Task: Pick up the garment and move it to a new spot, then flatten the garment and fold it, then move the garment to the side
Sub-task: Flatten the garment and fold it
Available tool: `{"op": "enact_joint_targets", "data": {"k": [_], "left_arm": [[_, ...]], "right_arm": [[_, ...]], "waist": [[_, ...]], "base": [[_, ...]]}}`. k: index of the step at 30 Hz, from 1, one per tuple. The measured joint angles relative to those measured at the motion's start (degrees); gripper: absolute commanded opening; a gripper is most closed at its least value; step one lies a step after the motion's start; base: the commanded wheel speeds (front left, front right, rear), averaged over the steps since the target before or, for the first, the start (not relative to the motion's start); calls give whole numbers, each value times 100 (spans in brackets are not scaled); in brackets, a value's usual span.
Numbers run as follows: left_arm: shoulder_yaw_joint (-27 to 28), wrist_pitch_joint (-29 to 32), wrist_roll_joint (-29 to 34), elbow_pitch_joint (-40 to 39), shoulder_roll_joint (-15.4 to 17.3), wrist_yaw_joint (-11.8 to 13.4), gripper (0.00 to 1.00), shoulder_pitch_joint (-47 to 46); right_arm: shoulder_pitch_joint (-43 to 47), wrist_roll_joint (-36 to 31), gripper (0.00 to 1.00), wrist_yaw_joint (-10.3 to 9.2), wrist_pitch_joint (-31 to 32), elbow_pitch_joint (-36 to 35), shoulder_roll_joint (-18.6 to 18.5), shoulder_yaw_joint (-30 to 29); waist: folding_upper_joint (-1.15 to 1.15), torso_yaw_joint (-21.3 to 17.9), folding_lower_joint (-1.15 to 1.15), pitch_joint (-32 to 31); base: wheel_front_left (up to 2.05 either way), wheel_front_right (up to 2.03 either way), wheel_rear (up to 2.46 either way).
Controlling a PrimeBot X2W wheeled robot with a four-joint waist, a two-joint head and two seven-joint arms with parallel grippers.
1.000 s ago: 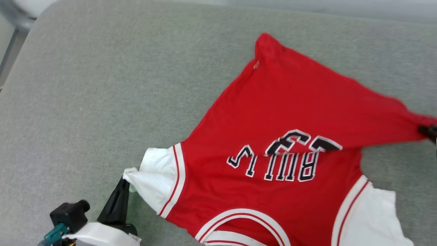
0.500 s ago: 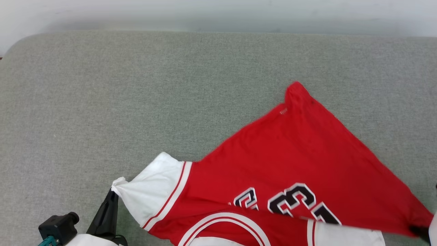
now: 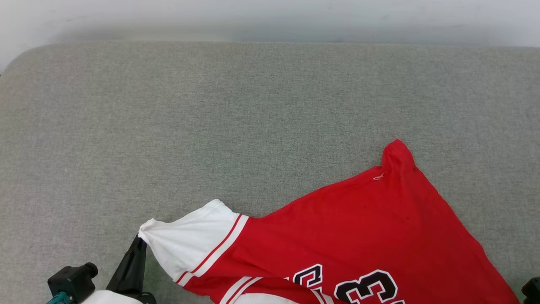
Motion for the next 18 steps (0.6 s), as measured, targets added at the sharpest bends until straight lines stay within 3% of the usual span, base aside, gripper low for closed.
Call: {"op": "enact_joint_targets", "data": {"k": [2,13,18], "left_arm": [[-4,5,1,-5,16,9,0,2],[-65,58,33,-142,56,57,0,3],[-157,96,60,-248,62,80,0,-51]], "right_arm": [[-45,-11,100,3,-160,64,80,-45],[-1309,-123,100,-1,-1223,-743,112,-833],[-2578,-352,100,-1,-1000,-1367,-109,-671]], "waist": [[0,-15,0,-6],[0,8,0,-51],[0,122,0,50]], "base": [[0,0,0],[0,0,0],[0,0,0]]}}
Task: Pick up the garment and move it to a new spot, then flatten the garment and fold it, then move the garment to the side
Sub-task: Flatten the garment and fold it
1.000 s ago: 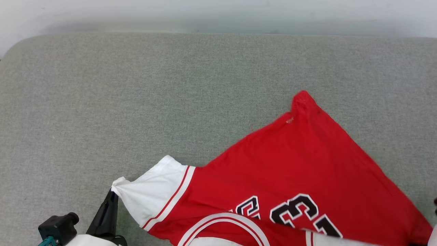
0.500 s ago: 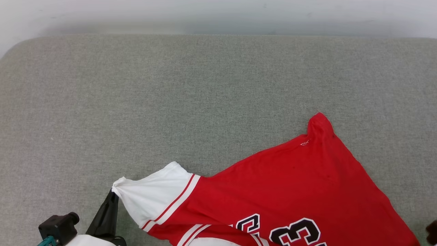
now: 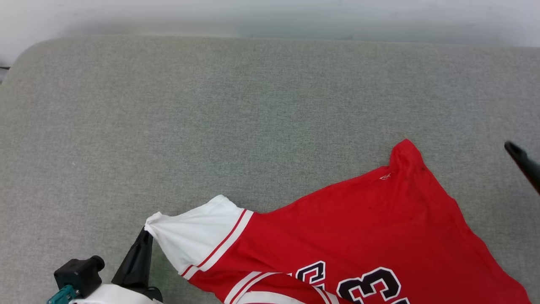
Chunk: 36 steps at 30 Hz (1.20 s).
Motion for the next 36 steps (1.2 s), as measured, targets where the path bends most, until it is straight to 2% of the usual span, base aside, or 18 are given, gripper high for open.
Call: {"op": "enact_joint_targets", "data": {"k": [7,11,16,23,28,36], "left_arm": [[-127,3,55,-56,-38,-27,0,-207],[-211,1,90,-58,-78,-48,0,-344],[-324,-13,130,-27,-162,-93,0,-533],[-453,-49,177,43,-254,-149,0,-759],[-539,-83,189,111,-335,-201,0,-932],[-584,-109,226,245,-374,-249,0,-1053]], "right_arm": [[-1306,-55,100,1,1091,-40,-256,1078],[-1915,7,100,1,1849,342,-381,1764],[-2534,1,100,1,2370,868,-437,2536],[-2974,-53,100,1,2430,1731,-466,3320],[-3034,22,100,1,2301,2312,-455,3644],[-3132,201,100,-19,2057,2490,-702,4241]], "waist": [[0,174,1,186],[0,289,0,318],[0,458,1,499],[0,707,1,768],[0,853,1,960],[0,941,0,1082]], "base": [[0,0,0],[0,0,0],[0,0,0],[0,0,0],[0,0,0],[0,0,0]]}}
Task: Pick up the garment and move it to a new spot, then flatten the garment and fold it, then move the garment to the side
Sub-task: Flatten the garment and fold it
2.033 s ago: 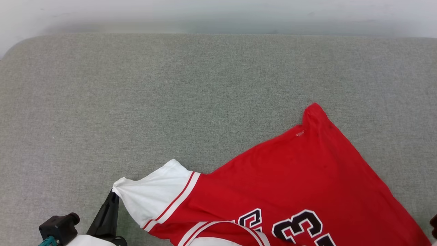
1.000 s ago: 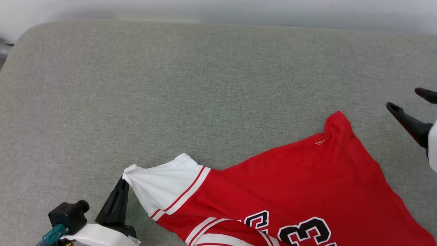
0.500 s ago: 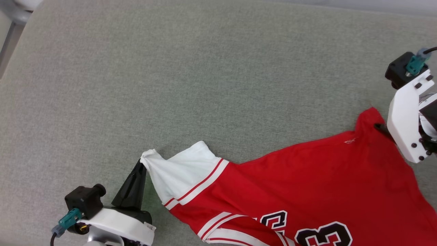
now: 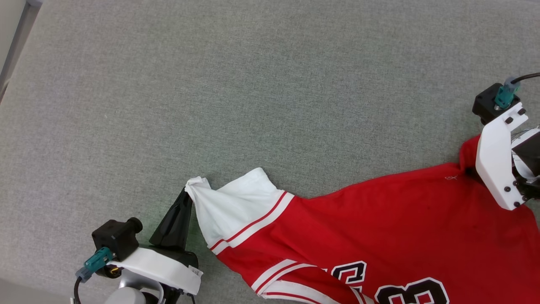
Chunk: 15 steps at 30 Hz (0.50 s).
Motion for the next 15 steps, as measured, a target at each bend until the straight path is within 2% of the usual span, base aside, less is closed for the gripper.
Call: {"op": "enact_joint_targets", "data": {"k": [1,2,9,15], "left_arm": [[7,-1,0,14,1,-1,0,-1],[11,-2,0,26,3,-1,0,-1],[69,-29,-1,77,70,2,0,67],[174,-33,-43,-59,204,54,0,214]], "right_arm": [[-19,9,38,0,-69,4,-16,71],[-31,23,0,-1,-137,10,-23,134],[-41,169,0,9,-850,93,114,487],[-50,272,0,21,-1824,126,353,339]], "waist": [[0,-12,0,-6],[0,-25,0,-19],[0,-171,0,-281],[0,-372,0,-639]], "base": [[0,0,0],[0,0,0],[0,0,0],[0,0,0]]}}
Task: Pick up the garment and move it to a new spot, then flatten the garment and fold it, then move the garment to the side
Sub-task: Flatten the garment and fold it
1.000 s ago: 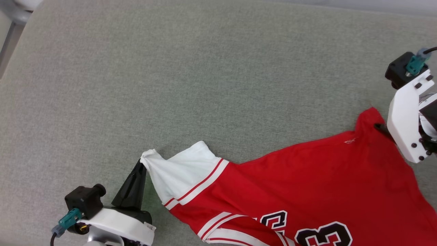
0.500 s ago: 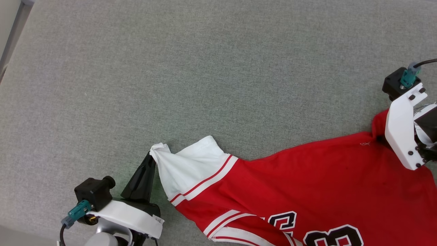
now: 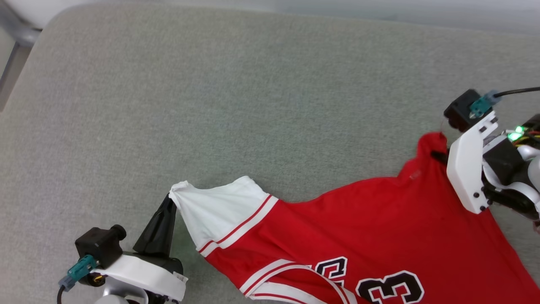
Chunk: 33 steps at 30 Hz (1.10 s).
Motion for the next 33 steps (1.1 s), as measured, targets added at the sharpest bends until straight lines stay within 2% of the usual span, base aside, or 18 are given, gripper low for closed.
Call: {"op": "enact_joint_targets", "data": {"k": [4,9,15,23,33], "left_arm": [[60,70,-65,-224,80,18,0,53],[158,168,-46,-648,249,73,0,10],[390,300,55,-1322,555,155,0,-597],[656,839,-113,-2112,859,148,0,-1958],[591,1490,-149,-2127,1189,26,0,-3840]], "right_arm": [[-4,12,0,0,-608,-59,11,-151],[65,27,0,0,-1435,-63,137,-628],[104,-137,0,-1,-2004,-210,313,-1327],[-18,-471,0,-1,-2107,-821,619,-2286],[-604,-850,0,-1,-1682,-1560,1004,-3006]], "waist": [[0,-159,0,-248],[0,-372,0,-521],[0,-601,0,-725],[0,-752,0,-723],[0,-836,0,-329]], "base": [[0,0,0],[0,0,0],[0,0,0],[0,0,0],[0,0,0]]}}
